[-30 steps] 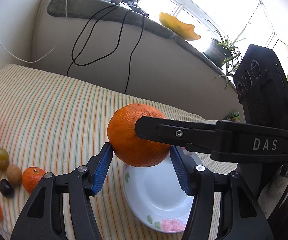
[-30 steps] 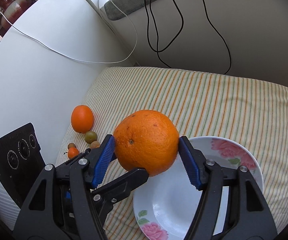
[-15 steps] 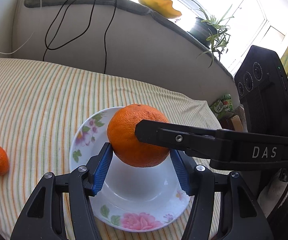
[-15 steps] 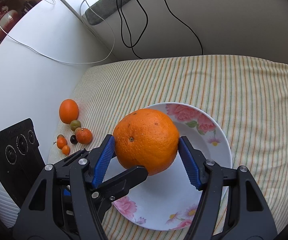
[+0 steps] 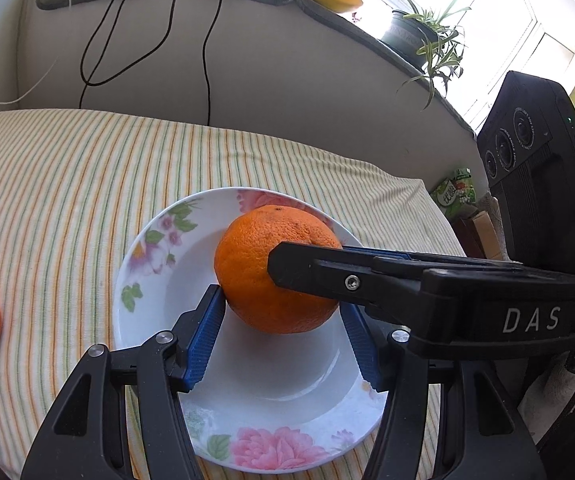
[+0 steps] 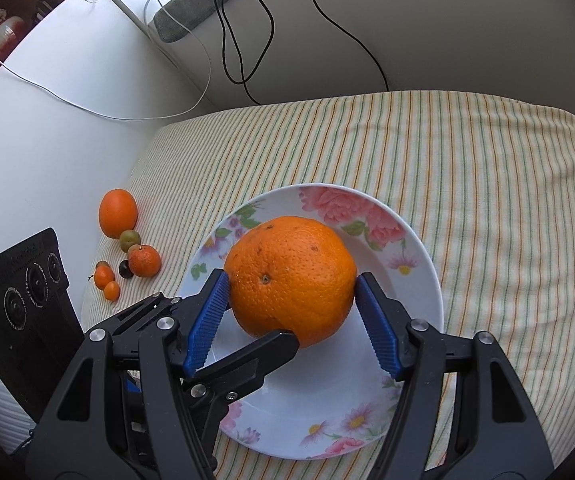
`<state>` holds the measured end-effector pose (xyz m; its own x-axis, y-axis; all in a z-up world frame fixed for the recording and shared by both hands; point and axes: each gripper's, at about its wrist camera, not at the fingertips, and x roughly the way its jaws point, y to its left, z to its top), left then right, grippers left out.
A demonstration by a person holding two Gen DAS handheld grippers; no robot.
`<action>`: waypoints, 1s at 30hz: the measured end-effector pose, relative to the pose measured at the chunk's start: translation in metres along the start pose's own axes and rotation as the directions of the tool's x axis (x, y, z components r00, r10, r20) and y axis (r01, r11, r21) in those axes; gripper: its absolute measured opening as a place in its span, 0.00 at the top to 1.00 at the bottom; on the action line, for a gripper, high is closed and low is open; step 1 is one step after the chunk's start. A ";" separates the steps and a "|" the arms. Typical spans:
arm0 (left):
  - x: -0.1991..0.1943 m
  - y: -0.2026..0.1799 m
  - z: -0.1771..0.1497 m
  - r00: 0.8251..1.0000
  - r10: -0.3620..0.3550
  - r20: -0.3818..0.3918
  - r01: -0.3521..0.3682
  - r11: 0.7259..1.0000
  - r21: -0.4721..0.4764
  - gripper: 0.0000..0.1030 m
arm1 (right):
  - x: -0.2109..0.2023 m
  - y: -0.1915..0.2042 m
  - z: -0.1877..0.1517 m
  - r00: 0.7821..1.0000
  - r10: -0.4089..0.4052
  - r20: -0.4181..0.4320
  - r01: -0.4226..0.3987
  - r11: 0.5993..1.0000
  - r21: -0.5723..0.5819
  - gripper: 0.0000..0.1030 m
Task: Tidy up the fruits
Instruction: 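Carry the orange with the right tool and lower it into the plate, then open the right tool and withdraw it from the orange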
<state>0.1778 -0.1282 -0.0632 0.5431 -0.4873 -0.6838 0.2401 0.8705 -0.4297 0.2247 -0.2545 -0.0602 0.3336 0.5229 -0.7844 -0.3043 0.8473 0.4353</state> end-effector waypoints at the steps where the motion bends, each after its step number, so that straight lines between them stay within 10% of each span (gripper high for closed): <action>1: 0.000 0.000 0.000 1.000 0.002 0.000 -0.002 1.000 0.003 0.43 | 0.000 0.000 0.000 1.000 0.002 0.002 -0.002 1.000 0.001 0.34; 30: -0.054 0.008 -0.013 0.992 0.097 0.079 -0.102 0.993 0.063 0.40 | -0.036 0.041 0.001 0.974 -0.136 0.183 0.160 0.979 -0.126 0.26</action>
<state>0.1394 -0.0962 -0.0374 0.6256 -0.3934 -0.6736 0.2334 0.9184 -0.3196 0.2014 -0.2387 -0.0134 0.5295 0.4110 -0.7421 -0.3570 0.9015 0.2446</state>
